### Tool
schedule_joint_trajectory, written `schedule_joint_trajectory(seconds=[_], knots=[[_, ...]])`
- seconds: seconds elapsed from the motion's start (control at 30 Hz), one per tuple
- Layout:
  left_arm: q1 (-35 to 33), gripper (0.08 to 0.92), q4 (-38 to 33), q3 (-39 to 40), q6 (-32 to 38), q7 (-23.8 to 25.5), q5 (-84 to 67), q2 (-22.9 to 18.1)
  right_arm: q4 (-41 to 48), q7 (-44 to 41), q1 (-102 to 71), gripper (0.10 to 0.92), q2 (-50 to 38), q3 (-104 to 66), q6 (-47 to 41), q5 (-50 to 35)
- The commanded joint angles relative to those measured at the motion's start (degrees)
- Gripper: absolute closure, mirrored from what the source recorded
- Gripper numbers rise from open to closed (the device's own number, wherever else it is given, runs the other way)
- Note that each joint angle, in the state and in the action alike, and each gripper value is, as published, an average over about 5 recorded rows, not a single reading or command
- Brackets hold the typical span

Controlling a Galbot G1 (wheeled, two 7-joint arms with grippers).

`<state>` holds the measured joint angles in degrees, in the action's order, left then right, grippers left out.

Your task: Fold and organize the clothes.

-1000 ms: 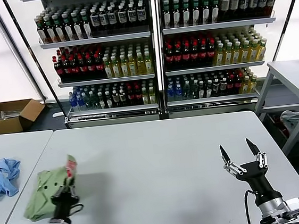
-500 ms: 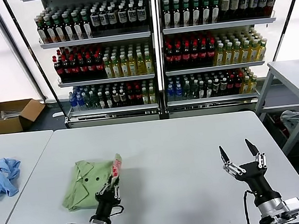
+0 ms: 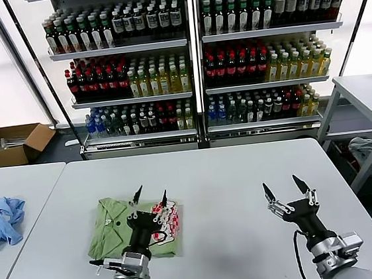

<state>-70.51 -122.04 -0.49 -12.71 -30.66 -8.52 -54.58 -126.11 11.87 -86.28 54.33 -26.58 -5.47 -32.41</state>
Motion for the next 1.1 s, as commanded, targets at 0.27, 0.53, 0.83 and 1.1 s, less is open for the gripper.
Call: schedule_joint_trajectory(seconds=[0.27, 0.53, 0.83, 1.1], knots=[[-19.98, 0.181, -9.96, -28.23, 7.11, 10.73, -5.74, -3.33, 21.28, 9.17, 38.92, 0.203, 14.00, 38.44, -19.04, -13.20], [-21.84, 0.177, -10.63, -28.31, 6.65, 11.10, -3.40, -4.93, 22.18, 10.33, 35.73, 0.203, 17.64, 43.52, -19.88, -14.11], [-20.80, 0.177, -8.93, -27.22, 6.10, 11.65, -3.41, -4.72, 17.64, 11.53, 30.56, 0.203, 15.55, 42.78, -19.41, -13.39], [-21.01, 0.177, -7.86, -27.07, 5.90, 11.61, -3.70, -4.68, 16.92, 10.87, 27.08, 0.203, 14.30, 39.34, -18.03, -13.39]])
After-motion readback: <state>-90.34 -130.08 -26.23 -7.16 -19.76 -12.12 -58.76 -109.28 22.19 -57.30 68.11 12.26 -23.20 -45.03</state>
